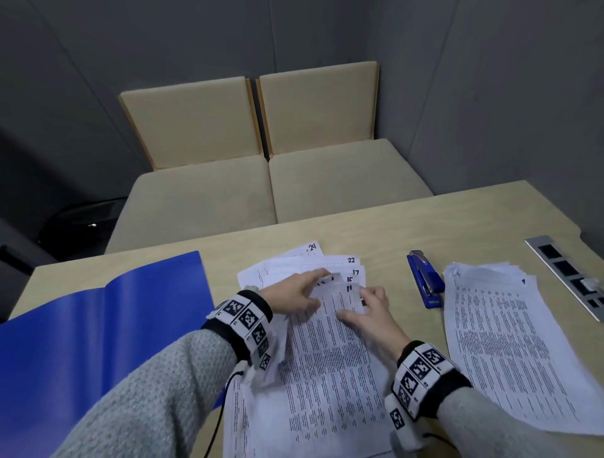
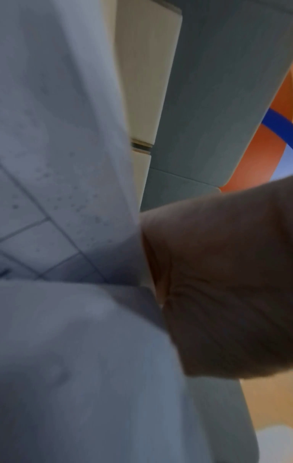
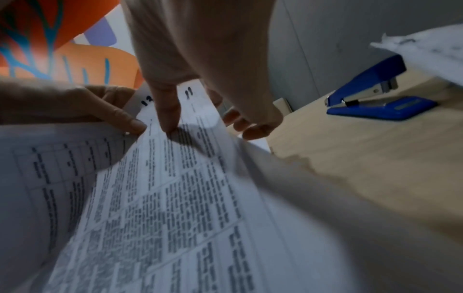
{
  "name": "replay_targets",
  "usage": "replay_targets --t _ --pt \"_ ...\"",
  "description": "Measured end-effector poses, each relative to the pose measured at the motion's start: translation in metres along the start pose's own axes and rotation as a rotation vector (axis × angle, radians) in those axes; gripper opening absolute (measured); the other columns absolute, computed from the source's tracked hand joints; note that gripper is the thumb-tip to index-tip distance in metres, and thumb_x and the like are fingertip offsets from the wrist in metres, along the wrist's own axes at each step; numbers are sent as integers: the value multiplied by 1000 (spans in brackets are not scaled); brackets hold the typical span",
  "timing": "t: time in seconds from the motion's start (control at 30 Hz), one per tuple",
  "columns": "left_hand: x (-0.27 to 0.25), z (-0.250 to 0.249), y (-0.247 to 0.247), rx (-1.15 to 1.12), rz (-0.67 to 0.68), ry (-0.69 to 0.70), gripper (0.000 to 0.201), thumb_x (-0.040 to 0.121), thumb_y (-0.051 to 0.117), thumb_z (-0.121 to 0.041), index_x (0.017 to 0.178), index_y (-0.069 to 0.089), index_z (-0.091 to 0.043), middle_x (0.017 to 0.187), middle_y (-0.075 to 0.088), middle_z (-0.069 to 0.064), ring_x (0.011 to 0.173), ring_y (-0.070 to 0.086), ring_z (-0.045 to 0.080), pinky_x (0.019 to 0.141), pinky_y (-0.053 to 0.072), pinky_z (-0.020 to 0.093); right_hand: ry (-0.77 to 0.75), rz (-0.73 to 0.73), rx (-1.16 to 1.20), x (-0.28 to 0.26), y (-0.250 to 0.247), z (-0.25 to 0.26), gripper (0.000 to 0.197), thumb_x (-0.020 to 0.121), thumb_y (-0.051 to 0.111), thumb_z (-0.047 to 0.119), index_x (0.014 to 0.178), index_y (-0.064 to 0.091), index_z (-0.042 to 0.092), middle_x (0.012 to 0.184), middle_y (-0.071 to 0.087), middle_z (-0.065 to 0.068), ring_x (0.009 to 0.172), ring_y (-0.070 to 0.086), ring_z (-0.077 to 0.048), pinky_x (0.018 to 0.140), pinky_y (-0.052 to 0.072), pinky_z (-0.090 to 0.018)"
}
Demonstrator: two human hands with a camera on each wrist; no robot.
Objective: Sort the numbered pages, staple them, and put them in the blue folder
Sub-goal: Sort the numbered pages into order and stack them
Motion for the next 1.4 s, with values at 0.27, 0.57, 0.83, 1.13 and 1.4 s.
replay_targets --t 0.27,0.57,0.83,1.13,1.4 --pt "38 22 -22 -169 -287 -93 33 98 38 -40 106 63 -19 106 60 2 105 56 24 92 46 43 -53 117 57 -17 -3 3 9 87 61 4 87 58 13 89 67 -8 84 62 -21 74 49 -31" --pt "80 29 4 451 -157 -97 31 91 50 -24 122 53 -26 120 54 2 114 45 24 97 30 43 -11 49 29 -20 -7 -21 20 78 64 -7 77 63 13 91 68 -14 93 62 -37 82 50 -54" --pt "83 42 -1 348 -211 -91 32 89 56 -24 121 54 -21 116 47 9 105 51 26 88 45 40 -37 53 20 -18 -5 -8 13 83 62 -5 80 62 7 91 68 -12 84 63 -19 74 52 -34" --pt "77 34 7 496 -231 56 32 95 42 -23 122 58 -26 119 60 2 98 60 20 88 43 35 -29 47 81 -19 -4 -8 16 75 61 -13 81 60 1 80 64 -7 78 55 -17 66 41 -29" --pt "80 39 -1 423 -247 -32 23 87 58 -35 107 59 -23 101 63 -2 98 52 19 87 40 36 -13 36 104 -19 -6 -8 16 76 57 -15 81 59 1 81 64 -5 79 55 -15 67 41 -28"
Point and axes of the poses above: each hand's wrist, its own x-axis towards the middle knuckle, its own y-axis out of the palm, z = x × y, the point moved 8 cm from there along x, towards the middle knuckle
